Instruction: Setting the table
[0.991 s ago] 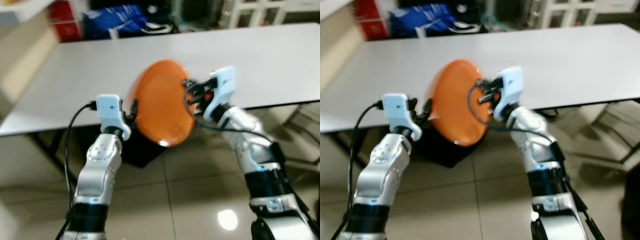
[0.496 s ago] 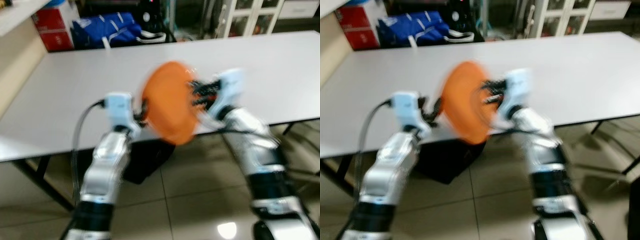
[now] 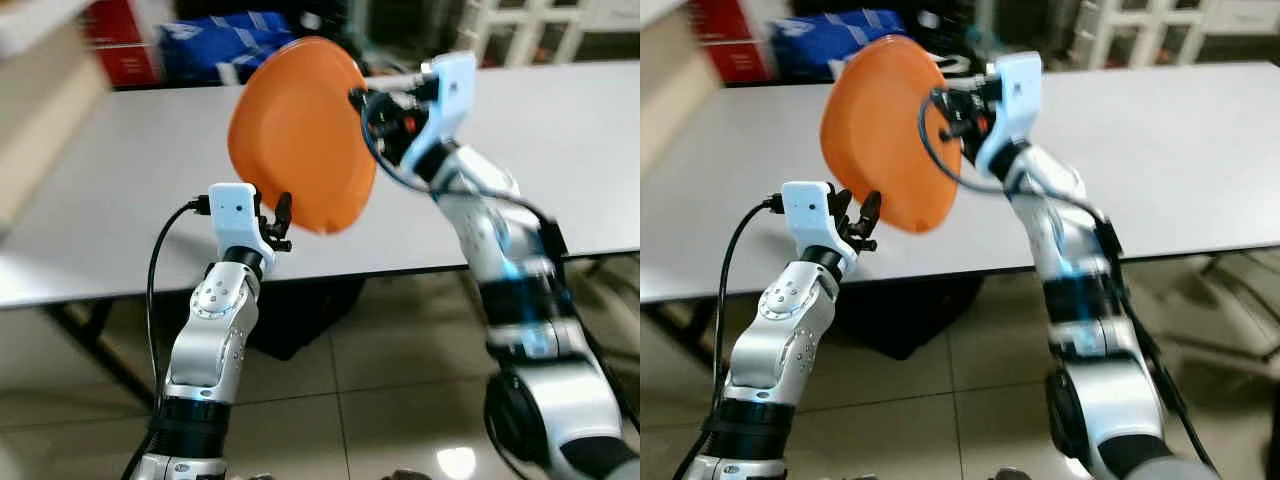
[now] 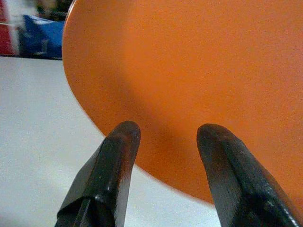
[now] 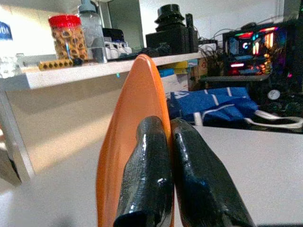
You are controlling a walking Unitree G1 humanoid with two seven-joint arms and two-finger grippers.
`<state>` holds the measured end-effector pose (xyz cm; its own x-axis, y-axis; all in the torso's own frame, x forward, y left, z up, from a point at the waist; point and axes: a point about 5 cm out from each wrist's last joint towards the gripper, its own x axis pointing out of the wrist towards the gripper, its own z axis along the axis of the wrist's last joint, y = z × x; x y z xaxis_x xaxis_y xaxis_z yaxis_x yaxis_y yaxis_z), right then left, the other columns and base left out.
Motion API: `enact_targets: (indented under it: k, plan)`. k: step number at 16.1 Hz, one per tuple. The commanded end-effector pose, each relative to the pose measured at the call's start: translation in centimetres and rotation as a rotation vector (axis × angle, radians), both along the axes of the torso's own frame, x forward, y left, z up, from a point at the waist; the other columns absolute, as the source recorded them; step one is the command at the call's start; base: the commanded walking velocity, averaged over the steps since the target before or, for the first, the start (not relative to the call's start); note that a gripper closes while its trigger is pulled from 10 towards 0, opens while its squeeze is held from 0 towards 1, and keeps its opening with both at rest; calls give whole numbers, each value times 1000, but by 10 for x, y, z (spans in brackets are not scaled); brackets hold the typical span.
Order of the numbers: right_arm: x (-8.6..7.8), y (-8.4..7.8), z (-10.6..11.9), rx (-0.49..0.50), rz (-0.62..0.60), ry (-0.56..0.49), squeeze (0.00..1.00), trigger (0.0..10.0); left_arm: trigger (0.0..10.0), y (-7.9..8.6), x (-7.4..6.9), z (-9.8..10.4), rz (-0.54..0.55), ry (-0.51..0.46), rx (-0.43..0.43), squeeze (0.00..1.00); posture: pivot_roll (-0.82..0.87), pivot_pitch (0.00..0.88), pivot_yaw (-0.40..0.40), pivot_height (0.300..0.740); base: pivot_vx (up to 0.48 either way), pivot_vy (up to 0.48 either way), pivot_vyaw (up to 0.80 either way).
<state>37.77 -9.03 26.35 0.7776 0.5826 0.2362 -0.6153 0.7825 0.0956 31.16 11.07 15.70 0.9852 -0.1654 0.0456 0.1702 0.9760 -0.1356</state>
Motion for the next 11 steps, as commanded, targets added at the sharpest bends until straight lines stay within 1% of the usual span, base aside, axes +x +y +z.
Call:
enact_targets:
  k: [1,2,3,5,7,8,9,10,11]
  plan:
    - [12,-10,14,90,-63,-27,0,0,10000,-1,0,3,3,-11,-1,0,-177,0,47,740,0,0,0]
    - [18,-13,12,123,-91,4,0,0,10000,-1,-1,3,5,-14,-1,0,-166,0,42,740,0,0,0]
    - [27,-17,5,181,-148,63,0,0,10000,1,-3,4,13,-19,-2,0,-151,0,34,740,0,0,0]
    - [33,-20,-3,226,-195,110,0,0,10000,4,-5,5,27,-22,1,0,-125,0,24,740,0,0,0]
    - [37,-17,-13,218,-227,143,0,0,10000,7,-9,5,46,-29,27,0,-98,0,9,740,0,0,0]
    - [37,-14,-21,186,-243,162,0,0,10000,8,-11,5,54,-31,35,0,-94,0,3,740,0,0,0]
    - [39,-18,-30,179,-287,186,0,0,10000,8,-12,5,57,-30,32,0,-88,0,-1,740,0,0,0]
    - [40,-20,-33,180,-306,198,0,0,10000,8,-13,5,59,-29,31,0,-86,0,-3,740,0,0,0]
    - [40,-27,-41,187,-358,229,0,0,10000,7,-14,5,61,-29,27,0,-80,0,-9,740,0,0,0]
